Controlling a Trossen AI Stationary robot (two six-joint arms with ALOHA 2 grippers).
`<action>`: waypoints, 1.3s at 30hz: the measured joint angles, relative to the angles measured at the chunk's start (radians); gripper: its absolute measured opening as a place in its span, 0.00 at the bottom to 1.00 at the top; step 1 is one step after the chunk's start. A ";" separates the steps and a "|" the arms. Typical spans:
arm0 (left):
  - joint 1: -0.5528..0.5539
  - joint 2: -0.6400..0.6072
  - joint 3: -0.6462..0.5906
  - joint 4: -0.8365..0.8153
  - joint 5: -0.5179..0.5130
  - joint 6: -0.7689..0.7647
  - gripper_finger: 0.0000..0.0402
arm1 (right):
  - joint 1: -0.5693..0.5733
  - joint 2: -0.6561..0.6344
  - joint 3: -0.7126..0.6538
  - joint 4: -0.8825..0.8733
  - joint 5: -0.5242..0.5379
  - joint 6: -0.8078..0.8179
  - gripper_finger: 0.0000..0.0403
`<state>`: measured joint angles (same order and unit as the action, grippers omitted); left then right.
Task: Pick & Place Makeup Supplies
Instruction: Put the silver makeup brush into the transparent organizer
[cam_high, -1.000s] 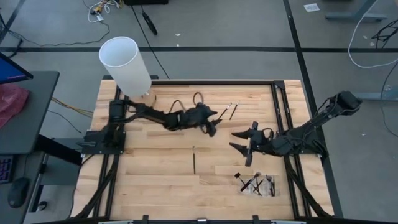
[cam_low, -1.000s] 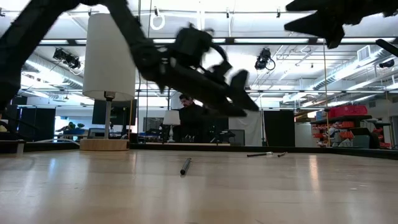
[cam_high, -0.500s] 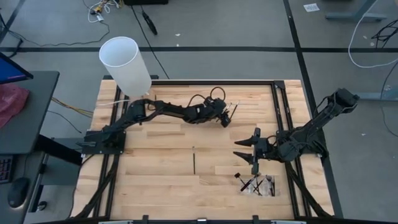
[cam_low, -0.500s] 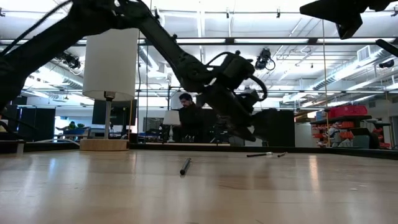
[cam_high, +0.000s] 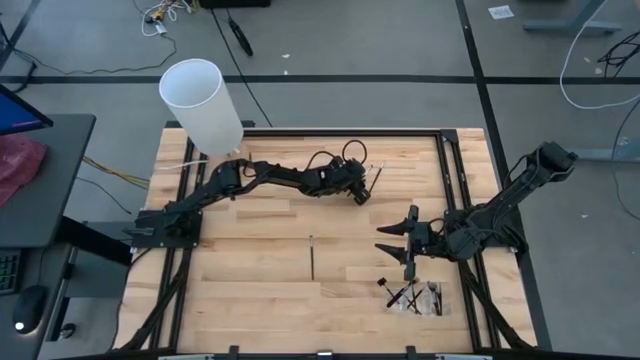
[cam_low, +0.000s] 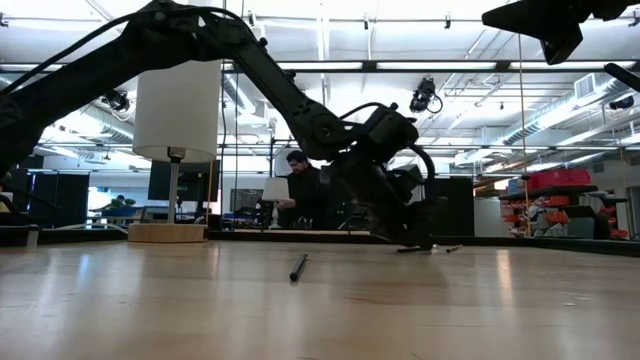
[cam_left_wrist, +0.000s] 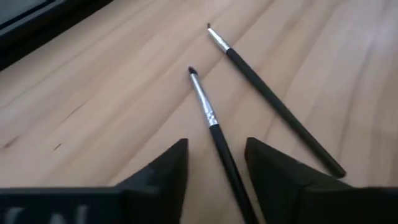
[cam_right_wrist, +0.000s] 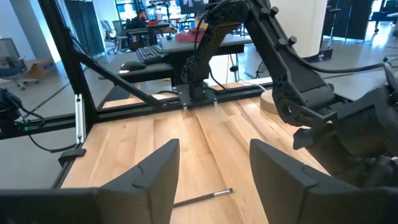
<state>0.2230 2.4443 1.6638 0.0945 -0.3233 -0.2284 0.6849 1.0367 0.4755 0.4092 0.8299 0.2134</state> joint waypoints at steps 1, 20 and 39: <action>0.001 0.001 0.000 -0.002 0.008 0.002 0.38 | 0.000 0.000 0.000 0.000 0.000 0.000 0.49; 0.005 -0.035 -0.003 -0.147 0.144 0.025 0.02 | 0.063 0.000 0.000 -0.026 0.000 0.041 0.49; -0.034 -0.429 -0.712 0.443 0.175 -0.114 0.01 | 0.121 0.004 0.000 -0.139 0.097 0.168 0.49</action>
<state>0.1889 2.0149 0.9521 0.5377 -0.1480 -0.3421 0.8061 1.0407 0.4751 0.2707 0.9268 0.3818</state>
